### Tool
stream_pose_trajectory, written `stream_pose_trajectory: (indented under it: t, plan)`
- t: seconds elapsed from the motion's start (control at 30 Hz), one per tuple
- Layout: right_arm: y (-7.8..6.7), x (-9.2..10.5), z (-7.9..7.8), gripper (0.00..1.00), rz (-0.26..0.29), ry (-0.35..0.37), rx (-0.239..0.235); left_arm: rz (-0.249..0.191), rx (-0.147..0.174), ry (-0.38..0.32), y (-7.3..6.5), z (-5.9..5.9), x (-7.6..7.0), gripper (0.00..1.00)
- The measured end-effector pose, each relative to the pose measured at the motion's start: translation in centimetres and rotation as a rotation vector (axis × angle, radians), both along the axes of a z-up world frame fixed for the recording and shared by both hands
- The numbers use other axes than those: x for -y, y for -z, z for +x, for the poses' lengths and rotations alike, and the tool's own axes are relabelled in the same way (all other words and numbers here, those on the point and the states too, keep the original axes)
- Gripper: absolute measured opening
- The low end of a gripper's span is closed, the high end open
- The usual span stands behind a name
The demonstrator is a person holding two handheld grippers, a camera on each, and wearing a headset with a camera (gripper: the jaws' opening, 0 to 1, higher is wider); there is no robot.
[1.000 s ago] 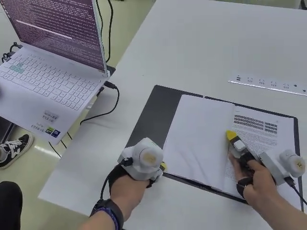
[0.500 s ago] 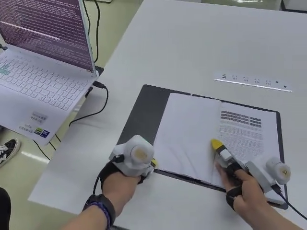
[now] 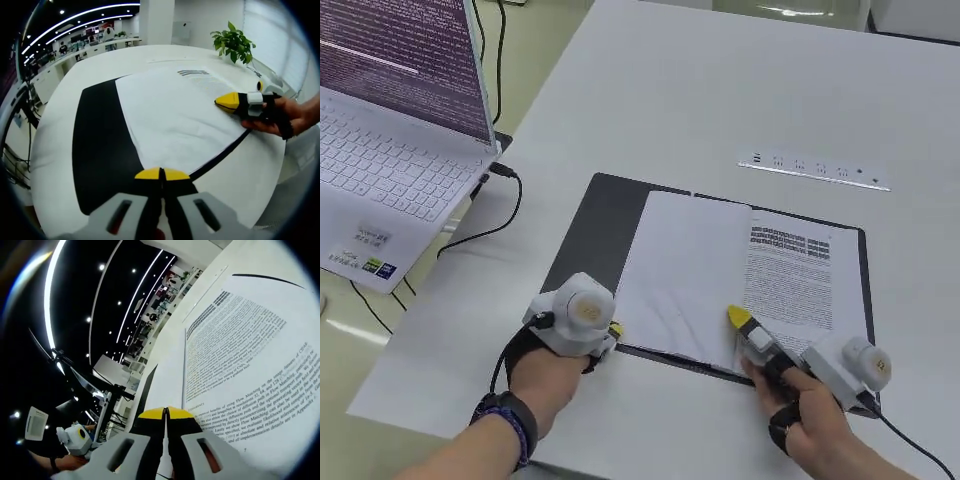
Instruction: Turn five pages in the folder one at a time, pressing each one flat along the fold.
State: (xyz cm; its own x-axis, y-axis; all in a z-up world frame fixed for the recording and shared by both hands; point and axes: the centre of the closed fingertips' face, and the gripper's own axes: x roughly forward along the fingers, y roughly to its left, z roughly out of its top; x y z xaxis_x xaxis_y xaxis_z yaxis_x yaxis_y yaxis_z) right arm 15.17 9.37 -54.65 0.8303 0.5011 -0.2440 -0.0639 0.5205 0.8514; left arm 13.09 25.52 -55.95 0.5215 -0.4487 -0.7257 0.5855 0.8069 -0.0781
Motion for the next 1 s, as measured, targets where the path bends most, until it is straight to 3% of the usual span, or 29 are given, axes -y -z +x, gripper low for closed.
stream_pose_trajectory:
  t: [0.37, 0.73, 1.0]
  plan:
    - [-0.1, -0.9, -2.6, 0.0, -0.01, -0.048, -0.008, 0.0, 0.005, 0.001, -0.1, 0.0, 0.0, 0.0]
    - [0.0, -1.3, -3.8, 0.0, -0.035, -0.059, -0.028, 0.016, 0.017, -0.006, 0.0, 0.0, 0.0, 0.0]
    - [0.1, -1.1, -4.1, 0.0, -0.02, -0.016, -0.064, 0.02, 0.024, -0.025, -0.1, -0.1, 0.1, 0.0]
